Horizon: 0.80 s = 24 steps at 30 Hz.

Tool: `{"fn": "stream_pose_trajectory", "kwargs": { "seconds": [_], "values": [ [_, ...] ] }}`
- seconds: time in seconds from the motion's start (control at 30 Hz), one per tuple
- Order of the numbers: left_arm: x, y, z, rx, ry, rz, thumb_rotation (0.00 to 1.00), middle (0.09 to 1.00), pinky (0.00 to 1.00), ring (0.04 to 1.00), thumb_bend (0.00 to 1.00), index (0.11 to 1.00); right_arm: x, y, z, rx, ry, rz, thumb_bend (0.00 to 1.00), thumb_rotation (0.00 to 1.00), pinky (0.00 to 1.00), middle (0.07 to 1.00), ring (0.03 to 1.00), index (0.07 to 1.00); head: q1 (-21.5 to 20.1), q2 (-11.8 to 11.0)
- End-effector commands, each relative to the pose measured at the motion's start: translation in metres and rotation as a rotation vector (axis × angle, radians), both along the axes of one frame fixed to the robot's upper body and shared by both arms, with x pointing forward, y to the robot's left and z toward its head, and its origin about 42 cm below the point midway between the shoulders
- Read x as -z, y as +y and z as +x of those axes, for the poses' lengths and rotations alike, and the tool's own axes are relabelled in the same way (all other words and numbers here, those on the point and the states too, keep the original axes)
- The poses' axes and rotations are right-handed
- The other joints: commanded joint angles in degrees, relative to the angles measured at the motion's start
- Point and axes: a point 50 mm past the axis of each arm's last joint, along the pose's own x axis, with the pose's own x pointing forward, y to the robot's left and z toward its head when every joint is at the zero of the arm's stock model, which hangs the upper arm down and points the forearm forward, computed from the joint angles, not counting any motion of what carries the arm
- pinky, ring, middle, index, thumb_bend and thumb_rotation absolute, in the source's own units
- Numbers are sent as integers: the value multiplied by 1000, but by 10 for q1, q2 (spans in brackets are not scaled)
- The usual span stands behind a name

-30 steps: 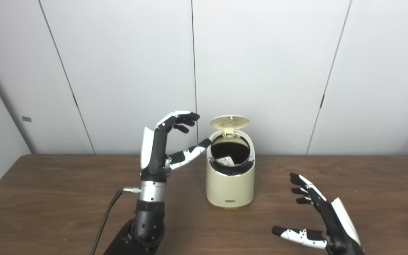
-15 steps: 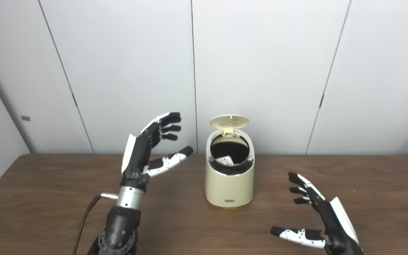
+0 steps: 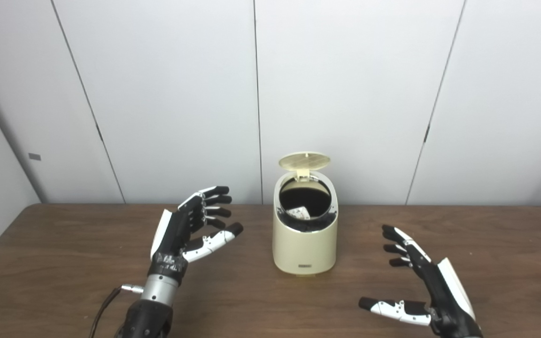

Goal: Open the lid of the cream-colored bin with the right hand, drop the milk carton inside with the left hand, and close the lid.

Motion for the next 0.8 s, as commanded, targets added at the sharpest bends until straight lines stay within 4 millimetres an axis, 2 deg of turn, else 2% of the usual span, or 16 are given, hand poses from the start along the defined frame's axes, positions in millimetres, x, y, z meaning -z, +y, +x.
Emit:
{"fn": "stream_pose_trajectory", "kwargs": {
  "seconds": [0.0,0.13,0.3,0.37,0.5,0.53,0.6,0.77],
  "values": [
    [-13,1,0,17,-42,9,296,717,547,637,774,771,-17,-1,6,-20,-82,-1,703,215,704,872,808,866,0,1],
    [-1,4,-6,14,12,22,364,706,509,613,808,784,-19,-2,9,-22,-87,-6,707,234,720,876,819,868,0,2],
    [16,7,-14,22,46,15,335,687,504,602,780,767,-22,-5,17,-36,-110,8,730,245,721,873,820,859,1,1],
    [23,8,-17,33,62,6,295,699,528,616,772,764,-25,-5,22,-41,-119,8,746,251,713,867,811,852,1,1],
    [33,8,-21,83,87,13,231,713,558,638,754,762,-36,-6,29,-47,-124,-22,750,306,707,870,806,864,-1,1],
    [36,9,-21,108,93,21,188,728,587,665,721,757,-40,-6,31,-49,-127,-44,738,351,697,874,807,876,-1,1],
    [39,9,-23,144,100,42,171,734,601,678,711,745,-47,-6,37,-54,-131,-74,727,397,684,874,808,884,-2,0],
    [45,10,-25,162,117,61,175,739,605,679,738,763,-72,-1,58,-85,-164,-119,730,399,705,864,807,873,-4,-2]
  ]
}}
